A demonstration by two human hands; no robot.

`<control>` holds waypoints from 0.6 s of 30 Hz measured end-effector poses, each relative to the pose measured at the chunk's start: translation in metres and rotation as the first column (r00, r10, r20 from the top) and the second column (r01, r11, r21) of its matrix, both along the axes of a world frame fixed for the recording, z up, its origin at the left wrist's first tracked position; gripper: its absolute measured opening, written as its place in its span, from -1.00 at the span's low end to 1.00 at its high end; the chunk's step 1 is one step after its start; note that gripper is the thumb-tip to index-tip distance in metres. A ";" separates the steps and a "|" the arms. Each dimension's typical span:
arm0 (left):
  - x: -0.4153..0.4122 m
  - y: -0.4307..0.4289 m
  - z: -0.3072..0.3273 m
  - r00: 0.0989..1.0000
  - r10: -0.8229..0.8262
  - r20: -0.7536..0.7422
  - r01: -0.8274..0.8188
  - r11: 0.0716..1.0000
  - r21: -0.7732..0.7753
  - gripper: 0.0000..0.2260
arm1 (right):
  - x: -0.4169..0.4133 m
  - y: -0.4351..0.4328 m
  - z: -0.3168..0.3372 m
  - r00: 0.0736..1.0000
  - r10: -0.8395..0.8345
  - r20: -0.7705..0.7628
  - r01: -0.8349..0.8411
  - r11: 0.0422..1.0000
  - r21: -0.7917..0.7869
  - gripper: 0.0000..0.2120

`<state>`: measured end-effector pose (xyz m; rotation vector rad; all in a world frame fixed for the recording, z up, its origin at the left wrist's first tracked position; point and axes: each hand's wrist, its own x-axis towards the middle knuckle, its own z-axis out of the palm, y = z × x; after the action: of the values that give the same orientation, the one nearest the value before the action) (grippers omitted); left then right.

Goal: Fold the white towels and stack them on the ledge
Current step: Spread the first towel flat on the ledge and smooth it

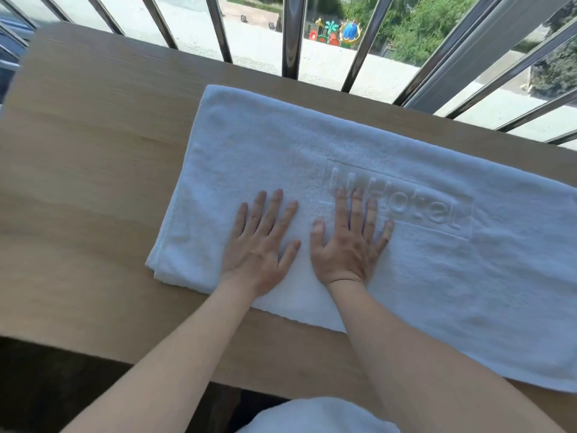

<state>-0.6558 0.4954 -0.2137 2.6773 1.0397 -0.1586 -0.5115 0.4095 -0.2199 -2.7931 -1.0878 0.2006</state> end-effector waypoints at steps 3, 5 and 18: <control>-0.030 0.018 -0.001 0.999 0.029 -0.024 -0.028 0.999 0.021 -0.40 | 0.000 0.001 0.001 1.000 -0.011 -0.010 0.011 1.000 -0.006 -0.36; -0.047 0.038 -0.002 0.993 0.119 -0.029 -0.118 0.993 0.017 -0.40 | -0.001 0.000 0.001 1.000 -0.013 -0.012 0.013 1.000 -0.010 -0.36; -0.042 0.034 0.007 0.982 0.189 -0.007 -0.189 0.982 0.003 -0.39 | -0.003 0.002 0.003 1.000 -0.016 -0.009 0.016 1.000 -0.023 -0.37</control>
<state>-0.6976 0.5294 -0.2072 2.5636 1.2887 -0.1300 -0.5141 0.4112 -0.2167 -2.8174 -1.0676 0.2255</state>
